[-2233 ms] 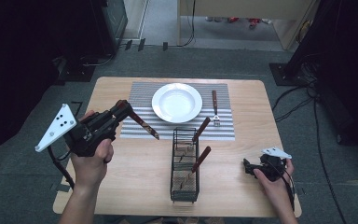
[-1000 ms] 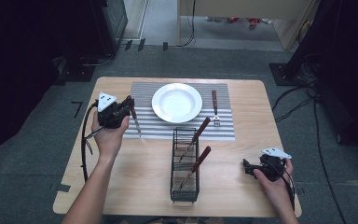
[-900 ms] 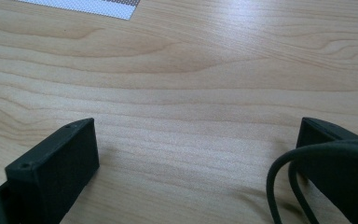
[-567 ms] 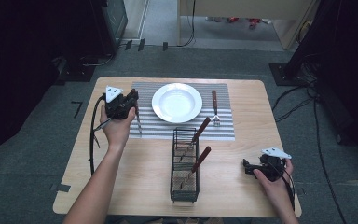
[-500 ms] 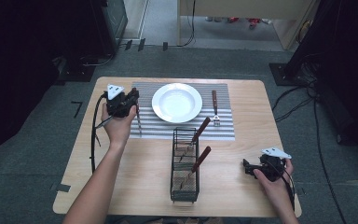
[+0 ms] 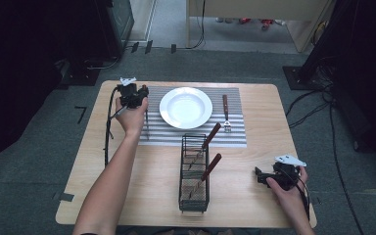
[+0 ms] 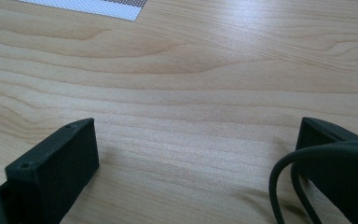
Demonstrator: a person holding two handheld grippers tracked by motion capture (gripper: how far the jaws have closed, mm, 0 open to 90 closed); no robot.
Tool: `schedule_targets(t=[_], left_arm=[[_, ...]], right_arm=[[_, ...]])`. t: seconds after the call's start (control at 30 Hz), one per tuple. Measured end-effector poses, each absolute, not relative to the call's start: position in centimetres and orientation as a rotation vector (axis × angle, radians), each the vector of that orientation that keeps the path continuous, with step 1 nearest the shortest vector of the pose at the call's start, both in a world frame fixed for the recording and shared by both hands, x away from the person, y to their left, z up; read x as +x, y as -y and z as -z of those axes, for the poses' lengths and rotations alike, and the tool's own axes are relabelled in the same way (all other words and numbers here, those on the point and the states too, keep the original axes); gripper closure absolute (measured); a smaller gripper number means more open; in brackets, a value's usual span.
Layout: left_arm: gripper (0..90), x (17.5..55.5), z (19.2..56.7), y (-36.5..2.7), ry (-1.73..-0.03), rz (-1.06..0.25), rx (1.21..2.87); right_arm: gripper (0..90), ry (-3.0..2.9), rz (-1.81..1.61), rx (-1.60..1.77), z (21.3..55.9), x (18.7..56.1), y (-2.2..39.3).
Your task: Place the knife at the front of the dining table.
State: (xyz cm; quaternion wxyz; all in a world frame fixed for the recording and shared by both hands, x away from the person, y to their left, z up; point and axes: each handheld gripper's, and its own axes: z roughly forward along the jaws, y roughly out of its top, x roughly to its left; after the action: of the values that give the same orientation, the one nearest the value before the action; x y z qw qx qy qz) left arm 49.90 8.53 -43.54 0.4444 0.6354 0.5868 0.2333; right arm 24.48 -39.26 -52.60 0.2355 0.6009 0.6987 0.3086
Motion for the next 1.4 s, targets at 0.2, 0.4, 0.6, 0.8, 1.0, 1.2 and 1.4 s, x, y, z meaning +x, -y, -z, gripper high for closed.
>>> schedule_targets(t=[0.2,0.4,0.6,0.8,1.0,1.2,1.4], left_arm=[[81.8,52.2,45.3,-8.7,-1.526,-0.558,1.541],[80.8,53.5,47.5,-8.6,-1.547,-0.559,1.538],[80.2,54.7,48.5,-7.7,-1.563,-0.634,1.624],[80.5,55.7,49.5,-6.8,-1.580,-0.619,1.663],[79.7,56.3,50.3,-6.0,-1.605,-0.638,1.718],[76.7,56.5,50.8,-5.7,-1.624,-0.621,1.758],[66.3,56.5,50.8,-6.1,-1.636,-0.553,1.732]], right_arm=[[0.0,-1.918,-0.860,1.651,52.6,24.5,39.3],[0.0,-1.920,-0.863,1.651,52.6,24.4,39.3],[0.0,-1.920,-0.863,1.651,52.6,24.4,39.3],[0.0,-1.920,-0.861,1.651,52.6,24.4,39.3],[0.0,-1.922,-0.873,1.652,52.6,24.4,39.4],[0.0,-1.924,-0.878,1.650,52.6,24.5,39.5],[0.0,-1.925,-0.873,1.649,52.6,24.5,39.4]])
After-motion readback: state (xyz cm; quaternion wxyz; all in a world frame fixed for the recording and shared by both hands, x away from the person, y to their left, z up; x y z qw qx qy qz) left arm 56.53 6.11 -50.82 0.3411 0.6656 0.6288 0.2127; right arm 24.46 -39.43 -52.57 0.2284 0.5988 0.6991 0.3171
